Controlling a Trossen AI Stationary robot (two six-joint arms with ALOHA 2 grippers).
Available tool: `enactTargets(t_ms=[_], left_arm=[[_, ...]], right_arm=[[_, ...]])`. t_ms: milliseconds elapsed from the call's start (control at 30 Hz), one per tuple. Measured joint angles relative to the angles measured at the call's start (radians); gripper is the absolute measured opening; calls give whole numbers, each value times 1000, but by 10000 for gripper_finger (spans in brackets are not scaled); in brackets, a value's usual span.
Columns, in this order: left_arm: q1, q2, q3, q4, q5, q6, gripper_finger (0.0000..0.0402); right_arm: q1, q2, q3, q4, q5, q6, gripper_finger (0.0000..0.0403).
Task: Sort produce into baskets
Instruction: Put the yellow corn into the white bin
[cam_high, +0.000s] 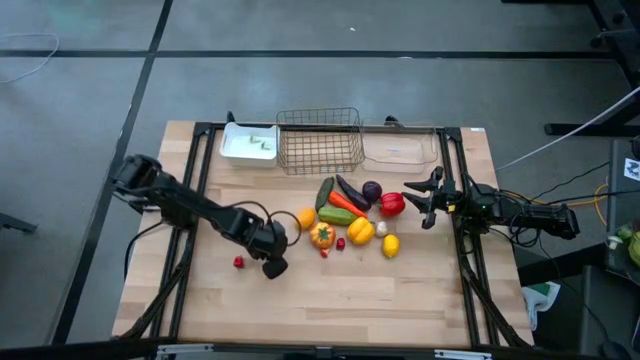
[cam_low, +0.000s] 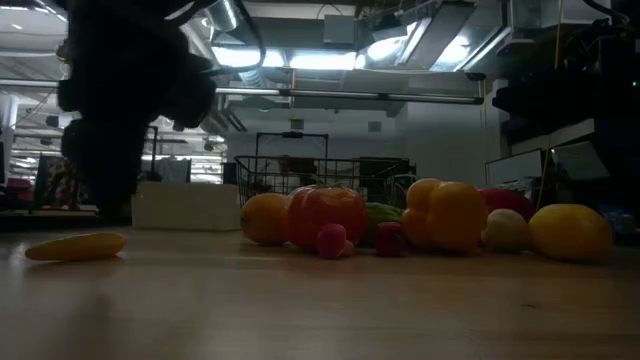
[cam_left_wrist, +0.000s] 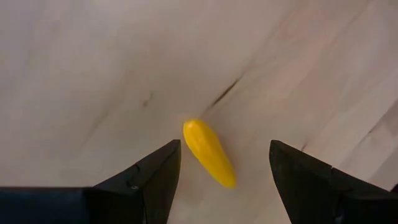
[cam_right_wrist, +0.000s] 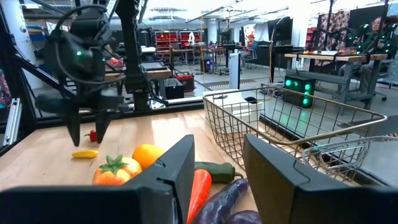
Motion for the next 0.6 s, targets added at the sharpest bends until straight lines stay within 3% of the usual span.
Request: enactTargets(t_ms=[600], left_arm=[[-31,109,2,20,0,-25,239]], right_arm=[[0,0,0,0,0,0,138]])
